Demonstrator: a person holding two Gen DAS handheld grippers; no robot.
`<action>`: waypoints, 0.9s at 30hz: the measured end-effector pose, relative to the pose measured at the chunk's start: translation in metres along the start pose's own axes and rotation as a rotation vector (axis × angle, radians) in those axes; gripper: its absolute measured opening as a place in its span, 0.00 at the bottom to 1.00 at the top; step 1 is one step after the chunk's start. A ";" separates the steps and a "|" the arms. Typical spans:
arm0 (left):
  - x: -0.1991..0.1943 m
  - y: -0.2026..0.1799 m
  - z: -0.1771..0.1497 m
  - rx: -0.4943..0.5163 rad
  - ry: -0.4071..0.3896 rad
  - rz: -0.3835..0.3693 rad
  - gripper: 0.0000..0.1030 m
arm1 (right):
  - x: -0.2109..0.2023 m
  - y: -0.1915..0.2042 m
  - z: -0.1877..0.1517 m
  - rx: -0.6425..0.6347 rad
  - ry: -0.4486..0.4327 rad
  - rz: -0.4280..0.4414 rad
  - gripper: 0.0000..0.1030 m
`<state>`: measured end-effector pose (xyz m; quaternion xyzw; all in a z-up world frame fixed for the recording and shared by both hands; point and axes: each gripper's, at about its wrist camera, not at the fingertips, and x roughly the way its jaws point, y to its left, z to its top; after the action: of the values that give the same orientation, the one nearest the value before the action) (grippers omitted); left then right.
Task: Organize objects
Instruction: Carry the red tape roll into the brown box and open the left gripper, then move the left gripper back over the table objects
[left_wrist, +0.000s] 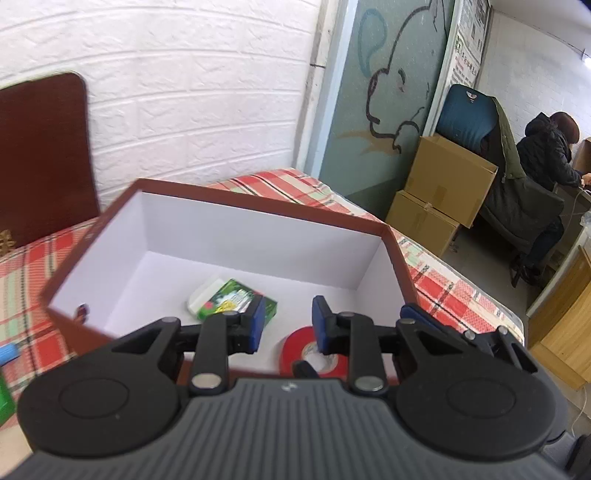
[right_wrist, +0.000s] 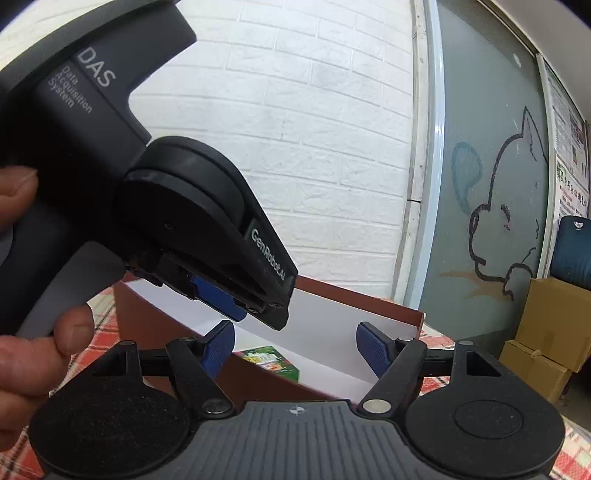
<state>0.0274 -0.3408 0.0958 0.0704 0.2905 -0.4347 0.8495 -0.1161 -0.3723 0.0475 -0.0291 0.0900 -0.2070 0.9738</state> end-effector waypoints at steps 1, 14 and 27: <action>-0.006 0.001 -0.002 0.000 -0.004 0.007 0.30 | 0.001 -0.005 0.002 0.008 -0.005 -0.002 0.69; -0.058 0.025 -0.039 0.015 -0.015 0.186 0.39 | -0.028 0.000 0.005 0.188 0.091 0.000 0.70; -0.109 0.066 -0.074 0.001 -0.058 0.344 0.45 | -0.046 0.047 0.016 0.249 0.155 0.107 0.78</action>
<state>-0.0022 -0.1966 0.0869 0.1070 0.2492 -0.2851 0.9193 -0.1363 -0.3106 0.0663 0.1129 0.1398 -0.1662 0.9696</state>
